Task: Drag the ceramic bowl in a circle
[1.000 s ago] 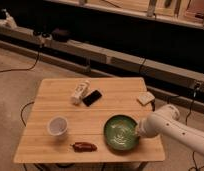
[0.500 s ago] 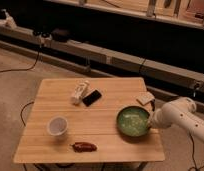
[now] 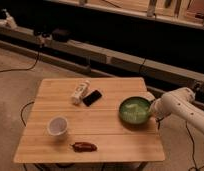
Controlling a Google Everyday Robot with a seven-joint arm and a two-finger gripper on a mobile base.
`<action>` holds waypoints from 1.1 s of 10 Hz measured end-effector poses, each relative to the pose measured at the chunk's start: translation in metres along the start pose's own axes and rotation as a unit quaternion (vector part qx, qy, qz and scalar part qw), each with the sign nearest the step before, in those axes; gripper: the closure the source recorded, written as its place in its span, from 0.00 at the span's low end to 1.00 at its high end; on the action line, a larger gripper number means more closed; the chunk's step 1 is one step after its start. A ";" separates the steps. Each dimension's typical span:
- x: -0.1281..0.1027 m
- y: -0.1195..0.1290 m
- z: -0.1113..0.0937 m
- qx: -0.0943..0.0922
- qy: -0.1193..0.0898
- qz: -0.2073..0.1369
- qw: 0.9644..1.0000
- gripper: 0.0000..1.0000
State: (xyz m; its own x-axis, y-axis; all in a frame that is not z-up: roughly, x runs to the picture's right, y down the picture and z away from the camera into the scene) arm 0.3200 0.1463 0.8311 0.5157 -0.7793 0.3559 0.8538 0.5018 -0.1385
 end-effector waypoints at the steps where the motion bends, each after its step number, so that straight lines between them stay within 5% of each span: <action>1: 0.009 -0.003 0.003 0.001 0.004 0.006 1.000 0.89; 5: 0.026 -0.038 0.014 0.009 0.013 -0.004 1.000 0.89; 11: 0.006 -0.117 0.040 0.011 0.003 -0.060 0.998 0.89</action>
State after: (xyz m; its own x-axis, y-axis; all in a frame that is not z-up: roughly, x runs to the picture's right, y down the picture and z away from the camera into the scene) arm 0.2204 0.0982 0.8866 0.4100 -0.8368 0.3628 0.9079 0.4127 -0.0739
